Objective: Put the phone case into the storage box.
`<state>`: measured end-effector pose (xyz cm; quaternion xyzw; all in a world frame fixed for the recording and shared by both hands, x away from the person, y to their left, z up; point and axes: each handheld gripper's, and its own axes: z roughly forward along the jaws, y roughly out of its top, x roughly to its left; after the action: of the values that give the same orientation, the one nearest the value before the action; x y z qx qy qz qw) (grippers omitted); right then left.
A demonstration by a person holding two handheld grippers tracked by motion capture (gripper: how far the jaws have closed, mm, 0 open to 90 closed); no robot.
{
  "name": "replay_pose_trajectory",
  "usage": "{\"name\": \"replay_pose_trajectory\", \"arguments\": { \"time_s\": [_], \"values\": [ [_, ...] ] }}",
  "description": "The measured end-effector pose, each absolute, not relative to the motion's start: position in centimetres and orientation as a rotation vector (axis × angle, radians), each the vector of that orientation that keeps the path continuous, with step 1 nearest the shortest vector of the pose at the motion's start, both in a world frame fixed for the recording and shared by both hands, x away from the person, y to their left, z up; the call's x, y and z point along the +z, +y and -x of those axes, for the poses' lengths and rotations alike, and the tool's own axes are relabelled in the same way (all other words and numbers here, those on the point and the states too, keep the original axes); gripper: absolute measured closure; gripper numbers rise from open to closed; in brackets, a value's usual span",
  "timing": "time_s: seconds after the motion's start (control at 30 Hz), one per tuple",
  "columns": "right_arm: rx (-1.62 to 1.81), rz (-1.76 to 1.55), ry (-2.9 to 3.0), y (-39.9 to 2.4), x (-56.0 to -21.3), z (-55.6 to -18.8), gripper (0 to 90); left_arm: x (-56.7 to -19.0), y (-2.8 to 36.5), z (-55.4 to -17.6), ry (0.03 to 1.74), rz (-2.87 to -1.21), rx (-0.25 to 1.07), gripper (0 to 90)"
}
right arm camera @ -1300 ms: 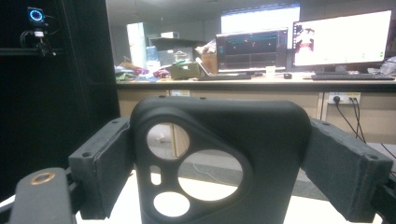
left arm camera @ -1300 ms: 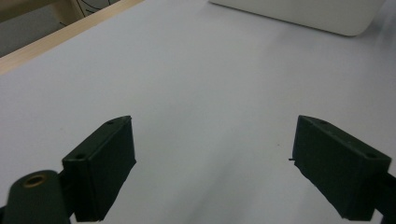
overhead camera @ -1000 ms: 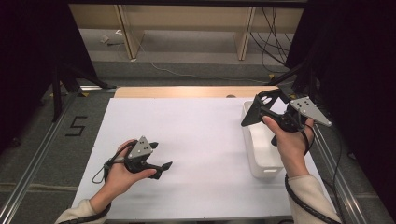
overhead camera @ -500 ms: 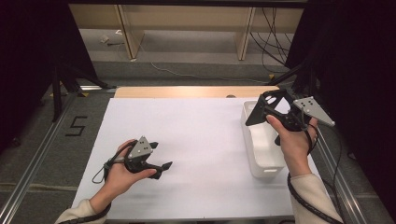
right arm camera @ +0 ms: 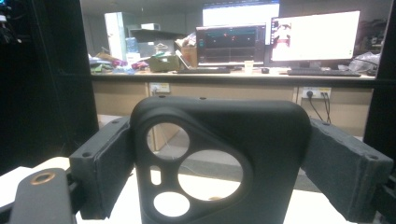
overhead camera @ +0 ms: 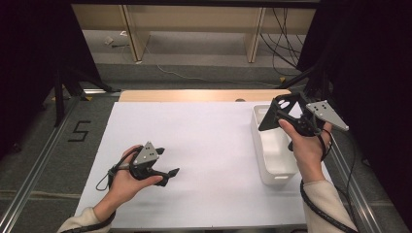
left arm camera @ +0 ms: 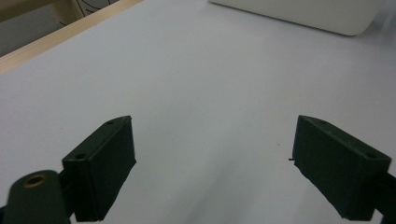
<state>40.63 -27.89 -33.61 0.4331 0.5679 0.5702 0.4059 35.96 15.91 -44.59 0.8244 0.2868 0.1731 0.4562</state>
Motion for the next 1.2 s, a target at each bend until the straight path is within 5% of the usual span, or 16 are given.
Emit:
{"name": "replay_pose_trajectory", "arguments": {
  "time_s": [1.2],
  "values": [
    [1.369,-1.088,1.454,-28.3,-34.4,-41.9,15.0,-44.7,15.9,-36.0,0.706,-2.038,0.427,12.8]
  ]
}}
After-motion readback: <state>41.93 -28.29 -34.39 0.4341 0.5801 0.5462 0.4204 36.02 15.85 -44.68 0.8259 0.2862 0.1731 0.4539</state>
